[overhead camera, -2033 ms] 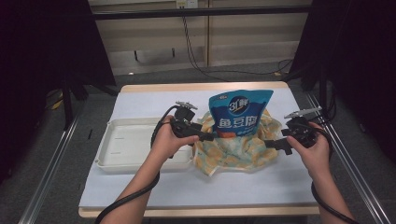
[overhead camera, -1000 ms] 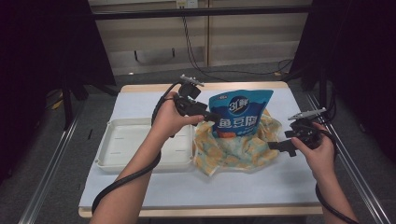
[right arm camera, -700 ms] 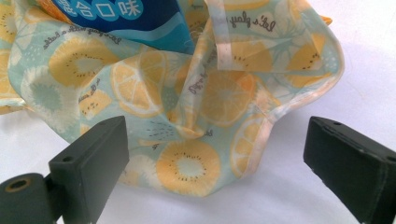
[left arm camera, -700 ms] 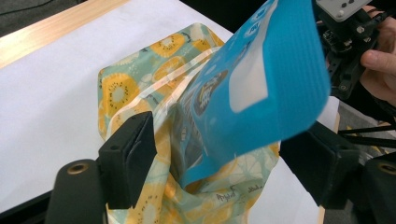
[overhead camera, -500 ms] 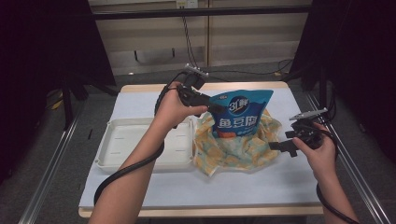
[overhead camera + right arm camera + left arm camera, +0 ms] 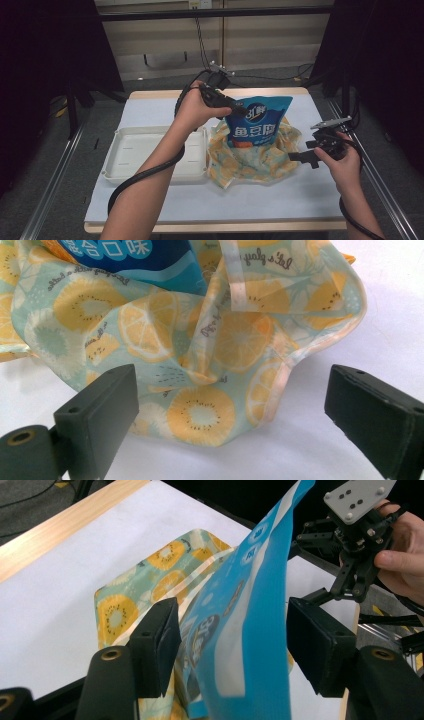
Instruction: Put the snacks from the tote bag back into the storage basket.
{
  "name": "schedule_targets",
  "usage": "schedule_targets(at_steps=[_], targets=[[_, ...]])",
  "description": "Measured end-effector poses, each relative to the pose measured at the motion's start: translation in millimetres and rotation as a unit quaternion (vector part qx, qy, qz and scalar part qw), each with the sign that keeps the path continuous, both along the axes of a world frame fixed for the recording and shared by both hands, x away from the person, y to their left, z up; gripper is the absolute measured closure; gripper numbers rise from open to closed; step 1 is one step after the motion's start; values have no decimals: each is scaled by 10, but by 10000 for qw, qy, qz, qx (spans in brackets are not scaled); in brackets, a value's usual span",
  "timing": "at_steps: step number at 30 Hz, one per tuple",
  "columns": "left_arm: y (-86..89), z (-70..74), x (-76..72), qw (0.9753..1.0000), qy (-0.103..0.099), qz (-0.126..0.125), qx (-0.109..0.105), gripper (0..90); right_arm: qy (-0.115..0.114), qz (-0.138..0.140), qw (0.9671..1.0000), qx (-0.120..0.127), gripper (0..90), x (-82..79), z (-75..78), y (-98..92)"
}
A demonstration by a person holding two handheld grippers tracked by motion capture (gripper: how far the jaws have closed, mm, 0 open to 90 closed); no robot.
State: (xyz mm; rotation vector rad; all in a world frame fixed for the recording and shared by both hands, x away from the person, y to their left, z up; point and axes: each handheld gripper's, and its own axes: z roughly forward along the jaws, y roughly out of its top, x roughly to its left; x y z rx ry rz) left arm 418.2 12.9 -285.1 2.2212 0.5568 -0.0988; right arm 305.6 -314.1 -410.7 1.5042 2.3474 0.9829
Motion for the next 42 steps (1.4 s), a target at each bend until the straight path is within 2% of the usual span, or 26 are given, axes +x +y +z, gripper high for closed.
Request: schedule_targets(at_steps=[2,3,5,7,8,11,13,14,15,20,24,30,35,38,41,42], targets=[[-29,-5,7,10000,-13,-6,-41,438,2,-4,10000,1,66,-1,-5,1],[-37,5,14,10000,-50,-31,56,442,11,-3,10000,7,66,-1,-7,1],[-56,-1,24,10000,-23,-81,18,466,6,-6,10000,28,67,0,-16,-1],[-75,0,32,9999,-33,-88,83,471,8,-7,10000,4,67,-2,-19,-7],[-89,-10,36,10000,-14,-93,27,474,6,-14,10000,-1,67,-3,-19,-9],[-115,-7,50,9998,-28,-190,63,501,3,-35,10000,9,67,-8,-16,-13],[-138,-5,52,9998,-11,-166,51,501,-9,-23,10000,4,67,-10,-15,-11],[-144,6,54,9997,-22,-186,137,511,-2,-14,10000,0,67,-11,-16,-8],[-160,-4,57,9998,-7,-201,36,522,0,-15,10000,-11,68,-11,-20,-6],[-206,9,66,9995,-43,-273,144,546,20,-5,10000,-4,68,-11,-33,-2],[-230,-5,82,9994,-49,-322,136,574,22,-18,10000,4,69,-17,-32,-19],[-259,-39,109,9991,9,-388,183,618,19,-24,10000,31,69,-23,-35,-29],[-278,-49,135,9985,12,-446,308,658,-2,-28,10000,32,69,-25,-31,-38],[-285,-48,146,9986,115,-464,222,702,15,-26,10000,35,69,-26,-32,-44],[-305,-30,148,9984,76,-517,225,729,29,-35,10000,17,69,-27,-38,-48],[-312,-28,147,9983,124,-521,227,732,36,-46,10000,12,70,-29,-39,-47]])
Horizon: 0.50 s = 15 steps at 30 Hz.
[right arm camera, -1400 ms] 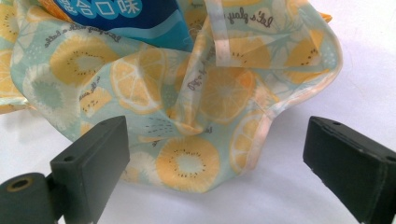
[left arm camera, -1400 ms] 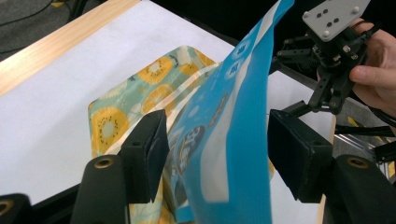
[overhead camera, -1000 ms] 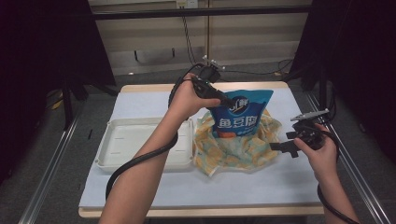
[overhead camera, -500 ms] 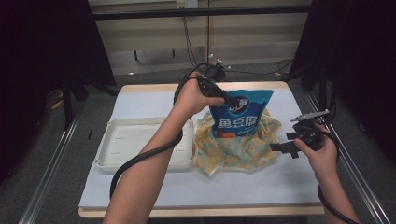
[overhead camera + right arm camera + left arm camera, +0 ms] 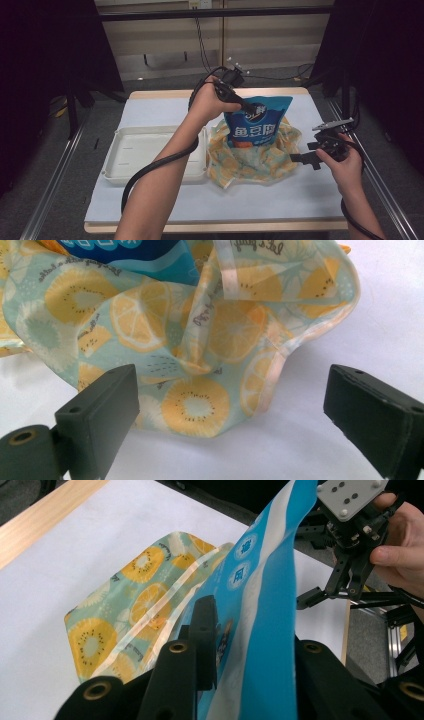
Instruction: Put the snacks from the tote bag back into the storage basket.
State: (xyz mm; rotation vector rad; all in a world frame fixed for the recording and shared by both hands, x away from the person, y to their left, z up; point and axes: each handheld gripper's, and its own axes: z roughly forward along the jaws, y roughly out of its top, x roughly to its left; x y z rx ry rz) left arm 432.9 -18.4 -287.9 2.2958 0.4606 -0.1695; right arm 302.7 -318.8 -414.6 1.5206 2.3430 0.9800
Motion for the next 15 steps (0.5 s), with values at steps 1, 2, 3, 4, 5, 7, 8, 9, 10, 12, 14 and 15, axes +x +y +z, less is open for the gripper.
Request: schedule_targets(at_steps=[1,2,3,4,5,7,8,9,10,12,14,15], targets=[[-6,1,6,10000,-49,-24,25,736,5,-2,10000,-4,70,-2,0,0],[-12,1,2,10000,-16,-5,27,735,-17,-13,10000,-9,70,-2,0,1],[-16,0,2,10000,-41,-16,39,740,-20,-11,10000,-14,69,-4,5,0],[-16,1,5,10000,-73,-33,39,753,-30,-2,10000,13,70,-5,7,1],[-15,1,11,9999,-88,-58,39,761,-41,6,10000,7,70,-6,11,1],[-17,-2,11,10000,-59,-48,34,773,-36,7,10000,-5,70,-9,11,4],[-20,-2,13,10000,-66,-62,30,779,-33,-4,10000,-19,70,-10,8,5],[-23,0,13,9999,-87,-77,46,782,-17,17,10000,-20,70,-10,6,5],[-26,3,14,9999,-86,-95,58,788,-15,20,10000,-18,70,-11,5,6],[-38,10,10,9998,-112,-124,84,805,-18,19,10000,-13,69,-12,8,8],[-53,18,1,9996,-183,-177,137,837,-29,3,10000,-49,70,-15,15,11],[-61,20,-2,9993,-263,-188,173,860,-32,-12,10000,-53,70,-17,17,10]])
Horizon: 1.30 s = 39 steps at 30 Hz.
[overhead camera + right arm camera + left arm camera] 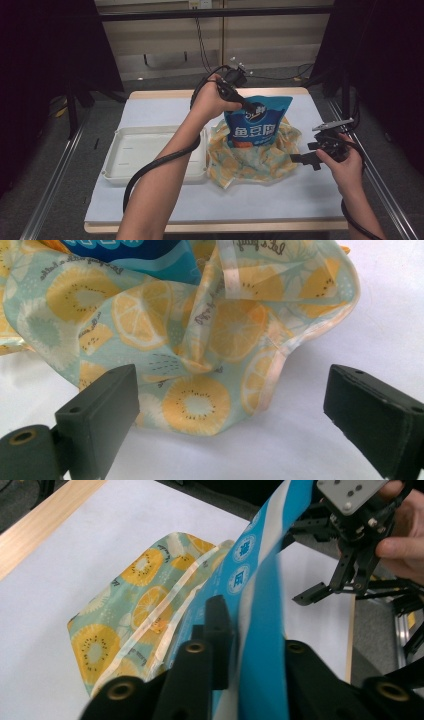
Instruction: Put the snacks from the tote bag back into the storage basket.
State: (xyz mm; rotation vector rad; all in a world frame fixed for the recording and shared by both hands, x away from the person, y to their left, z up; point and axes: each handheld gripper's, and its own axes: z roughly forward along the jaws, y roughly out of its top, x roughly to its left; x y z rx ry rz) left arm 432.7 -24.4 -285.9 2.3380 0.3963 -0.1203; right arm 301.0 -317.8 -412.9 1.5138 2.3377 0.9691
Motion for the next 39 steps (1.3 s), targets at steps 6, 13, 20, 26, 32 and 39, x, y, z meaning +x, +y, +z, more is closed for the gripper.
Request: schedule_targets(at_steps=[6,13,20,26,32,39], targets=[[-33,15,-10,10000,-18,-8,98,900,13,30,10000,17,70,0,-10,-1],[-74,59,-32,9999,-83,-120,58,900,-24,-9,10000,25,70,0,-7,-21],[-106,214,-73,9997,-107,-203,-62,900,4,5,10000,40,70,-4,-11,-25],[-95,398,-99,9995,-106,-225,-190,900,-9,52,10000,68,70,-2,-11,-6],[-76,623,-139,9992,-40,-277,-297,900,-25,36,10000,64,69,-7,3,-2],[-27,846,-170,9991,-52,-241,-356,900,-6,57,10000,63,69,-10,1,18]])
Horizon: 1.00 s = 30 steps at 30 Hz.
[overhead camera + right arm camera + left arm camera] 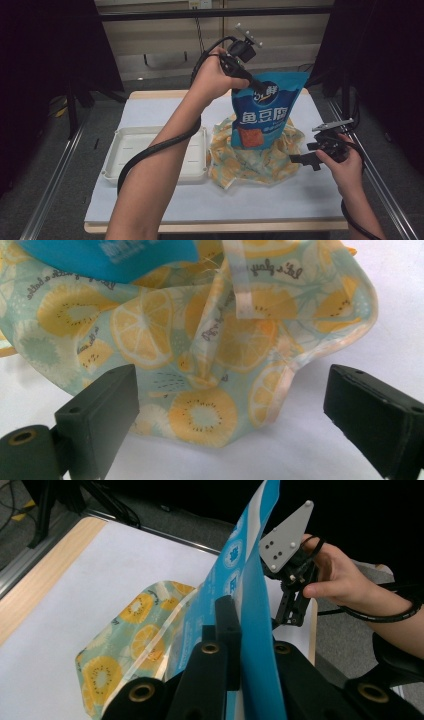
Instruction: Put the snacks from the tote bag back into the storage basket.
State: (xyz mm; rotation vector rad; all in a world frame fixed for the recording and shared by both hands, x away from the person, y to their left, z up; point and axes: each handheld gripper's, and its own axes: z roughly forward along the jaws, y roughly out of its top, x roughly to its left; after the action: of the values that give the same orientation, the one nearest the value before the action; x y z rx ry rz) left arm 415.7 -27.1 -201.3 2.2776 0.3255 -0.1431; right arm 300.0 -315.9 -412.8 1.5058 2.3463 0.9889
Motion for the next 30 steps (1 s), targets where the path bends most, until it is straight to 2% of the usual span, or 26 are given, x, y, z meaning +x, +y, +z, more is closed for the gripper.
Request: schedule_targets(at_steps=[4,5,6,8,14,15,16,18,19,24,30], targets=[[49,104,-1,10000,-8,27,32,900,6,-4,10000,-4,69,-2,4,6],[64,124,1,10000,67,57,7,900,21,-11,10000,9,69,-3,6,6],[82,152,8,10000,17,42,11,900,2,2,10000,-5,69,-2,3,5],[114,201,4,10000,71,44,-13,900,18,-17,10000,-1,69,-2,3,5],[215,333,3,10000,22,92,9,900,15,-6,10000,36,69,-4,9,-3],[228,340,1,9999,61,87,6,900,11,-8,10000,32,69,-7,13,-4],[245,352,1,10000,-3,96,25,900,12,-24,10000,11,69,-10,17,-1],[279,369,-3,9999,31,105,36,900,1,-29,10000,8,68,-11,19,1],[297,376,-1,9999,-22,135,38,900,-9,-34,10000,2,68,-11,20,0],[379,388,-16,9998,-42,193,49,900,-25,-20,10000,18,68,-13,28,-12],[511,393,-14,9998,12,202,19,900,-41,-23,10000,3,68,-27,47,-11]])
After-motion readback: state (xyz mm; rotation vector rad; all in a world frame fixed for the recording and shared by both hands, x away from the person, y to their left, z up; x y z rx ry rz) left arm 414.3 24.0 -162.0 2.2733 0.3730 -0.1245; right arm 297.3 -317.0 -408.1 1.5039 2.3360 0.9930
